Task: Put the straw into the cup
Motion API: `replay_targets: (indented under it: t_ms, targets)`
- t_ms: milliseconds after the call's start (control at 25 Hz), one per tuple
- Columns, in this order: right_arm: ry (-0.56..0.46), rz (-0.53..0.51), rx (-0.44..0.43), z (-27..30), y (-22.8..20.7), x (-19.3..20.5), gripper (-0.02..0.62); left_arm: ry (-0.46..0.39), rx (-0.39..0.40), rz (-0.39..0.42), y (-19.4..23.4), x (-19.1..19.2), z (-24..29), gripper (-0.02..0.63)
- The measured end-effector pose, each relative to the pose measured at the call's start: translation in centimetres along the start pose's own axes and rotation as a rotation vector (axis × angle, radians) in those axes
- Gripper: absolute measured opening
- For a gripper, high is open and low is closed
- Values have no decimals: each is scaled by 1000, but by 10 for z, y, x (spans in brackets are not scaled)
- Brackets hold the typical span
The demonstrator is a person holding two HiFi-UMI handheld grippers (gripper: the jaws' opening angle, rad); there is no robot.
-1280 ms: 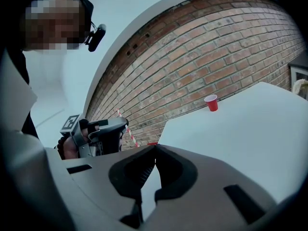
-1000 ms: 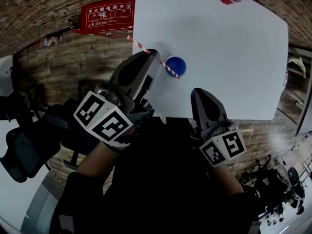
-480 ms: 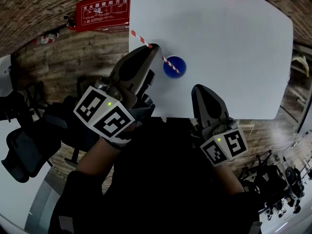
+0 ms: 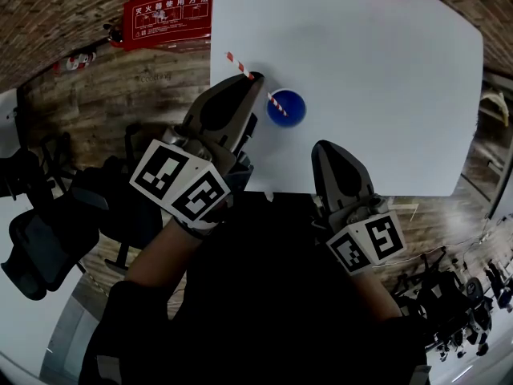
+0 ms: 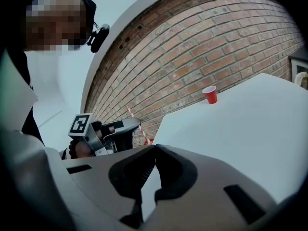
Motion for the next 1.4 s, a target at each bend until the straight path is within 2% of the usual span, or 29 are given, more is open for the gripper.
replay_targets:
  t_ms: [280, 680, 1000, 1400]
  targets:
    - [-5, -3, -2, -2, 0, 2, 23, 42, -6, 66, 0, 9, 4, 29]
    - [-9, 3, 1, -5, -3, 2, 23, 77, -39, 71, 8, 23, 9, 29]
    - [-13, 5, 2, -8, -2, 1, 23, 129, -56, 124, 11, 34, 15, 29]
    - [-17, 3, 0, -11, -2, 1, 23, 174, -71, 145, 15, 44, 17, 31]
Point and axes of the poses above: the fingertips, and each gripper's own axes: z forward along the fingers, y to its left, x out of its underside, the point moved 8 cm from there along -z, backward along the fingers, and after that the axes turned 10 degrees about x, right-handed, at the moved point
